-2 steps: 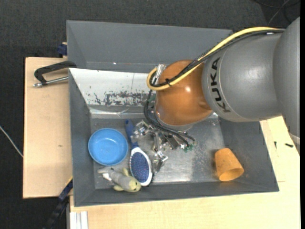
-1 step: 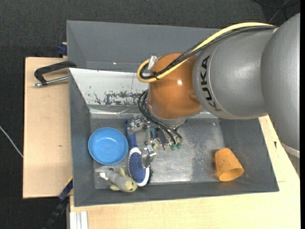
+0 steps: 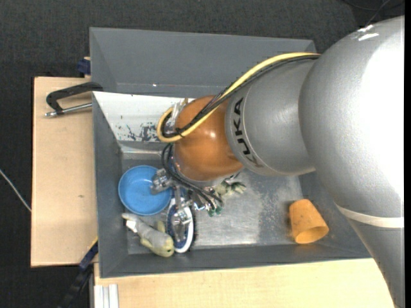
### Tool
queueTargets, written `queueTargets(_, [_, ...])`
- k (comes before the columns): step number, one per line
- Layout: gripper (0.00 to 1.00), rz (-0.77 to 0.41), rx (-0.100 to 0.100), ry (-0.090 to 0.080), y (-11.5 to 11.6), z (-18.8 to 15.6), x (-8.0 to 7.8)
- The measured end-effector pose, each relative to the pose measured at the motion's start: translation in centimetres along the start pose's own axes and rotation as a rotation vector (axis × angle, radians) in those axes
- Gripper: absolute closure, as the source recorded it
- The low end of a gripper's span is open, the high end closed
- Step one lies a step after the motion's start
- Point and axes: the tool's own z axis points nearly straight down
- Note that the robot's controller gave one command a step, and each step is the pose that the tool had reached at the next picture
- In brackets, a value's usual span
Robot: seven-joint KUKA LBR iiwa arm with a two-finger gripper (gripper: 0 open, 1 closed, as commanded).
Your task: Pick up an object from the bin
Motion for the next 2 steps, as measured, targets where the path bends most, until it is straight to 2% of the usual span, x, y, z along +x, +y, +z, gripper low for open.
queueTargets(1, [1.00,-0.004,-0.005,0.023,0.4,0.1,0.5])
queueTargets(2, [1.00,-0.351,-0.005,0.008,1.7,-13.4,-0.8])
